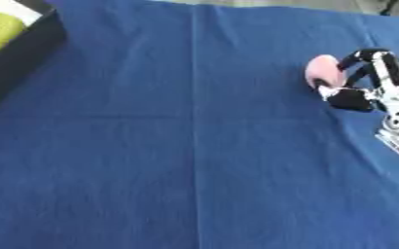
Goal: Pick up the objects with one hand, pass them to the other hand, and then place them into the box on the other side of the table.
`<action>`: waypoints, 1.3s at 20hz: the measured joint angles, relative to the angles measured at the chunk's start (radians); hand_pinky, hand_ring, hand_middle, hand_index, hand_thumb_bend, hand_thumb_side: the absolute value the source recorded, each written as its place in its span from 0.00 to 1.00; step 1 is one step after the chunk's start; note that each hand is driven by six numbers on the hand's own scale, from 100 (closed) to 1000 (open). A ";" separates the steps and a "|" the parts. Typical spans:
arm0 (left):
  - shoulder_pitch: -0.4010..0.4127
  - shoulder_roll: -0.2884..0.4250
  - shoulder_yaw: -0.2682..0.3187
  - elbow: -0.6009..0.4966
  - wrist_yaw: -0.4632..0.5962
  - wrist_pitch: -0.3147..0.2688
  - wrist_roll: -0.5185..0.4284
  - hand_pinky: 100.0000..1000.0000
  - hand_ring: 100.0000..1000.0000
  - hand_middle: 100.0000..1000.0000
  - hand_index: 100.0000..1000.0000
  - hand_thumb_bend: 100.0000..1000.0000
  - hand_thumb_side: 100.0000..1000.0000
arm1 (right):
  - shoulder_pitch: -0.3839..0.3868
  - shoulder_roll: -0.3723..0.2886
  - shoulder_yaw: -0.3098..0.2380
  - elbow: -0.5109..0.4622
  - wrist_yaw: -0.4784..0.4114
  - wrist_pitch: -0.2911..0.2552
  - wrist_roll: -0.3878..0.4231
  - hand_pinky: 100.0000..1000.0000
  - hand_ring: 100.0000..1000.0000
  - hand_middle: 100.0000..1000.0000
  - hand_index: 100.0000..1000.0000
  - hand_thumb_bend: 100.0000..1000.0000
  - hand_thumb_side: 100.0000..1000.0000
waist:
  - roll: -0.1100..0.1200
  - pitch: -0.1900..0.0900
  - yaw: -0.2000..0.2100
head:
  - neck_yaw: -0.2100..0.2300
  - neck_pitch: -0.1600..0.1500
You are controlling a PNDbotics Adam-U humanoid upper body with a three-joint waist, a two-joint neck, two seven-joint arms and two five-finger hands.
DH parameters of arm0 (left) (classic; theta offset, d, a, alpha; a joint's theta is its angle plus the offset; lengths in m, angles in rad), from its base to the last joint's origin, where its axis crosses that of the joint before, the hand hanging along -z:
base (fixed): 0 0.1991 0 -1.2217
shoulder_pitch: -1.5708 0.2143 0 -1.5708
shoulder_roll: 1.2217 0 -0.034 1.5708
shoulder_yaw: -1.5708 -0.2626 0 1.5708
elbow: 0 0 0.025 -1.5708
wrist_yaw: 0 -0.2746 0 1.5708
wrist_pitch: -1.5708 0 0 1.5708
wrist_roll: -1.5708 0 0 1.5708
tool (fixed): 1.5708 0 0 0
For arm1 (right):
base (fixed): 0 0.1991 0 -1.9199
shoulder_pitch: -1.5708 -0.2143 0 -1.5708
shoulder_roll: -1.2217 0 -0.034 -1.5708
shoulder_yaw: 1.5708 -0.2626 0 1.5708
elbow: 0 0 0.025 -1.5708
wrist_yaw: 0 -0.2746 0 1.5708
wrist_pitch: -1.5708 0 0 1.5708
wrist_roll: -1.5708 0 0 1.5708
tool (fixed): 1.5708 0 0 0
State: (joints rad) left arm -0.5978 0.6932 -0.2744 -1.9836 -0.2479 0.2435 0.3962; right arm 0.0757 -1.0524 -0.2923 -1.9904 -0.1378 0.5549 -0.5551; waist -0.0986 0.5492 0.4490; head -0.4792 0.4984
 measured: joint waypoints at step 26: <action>0.013 0.002 0.000 0.000 0.016 0.009 -0.027 0.69 0.47 0.45 0.60 0.00 0.41 | -0.033 -0.088 0.116 0.000 0.124 -0.042 -0.042 1.00 0.34 0.48 0.39 0.26 0.00 | 0.050 -0.106 -0.098 | 0.012 0.075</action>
State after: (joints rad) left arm -0.5849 0.6955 -0.2745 -1.9836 -0.2316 0.2525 0.3691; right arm 0.0423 -1.1401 -0.1765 -1.9904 -0.0136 0.5130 -0.5971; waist -0.0486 0.4428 0.3513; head -0.4670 0.5732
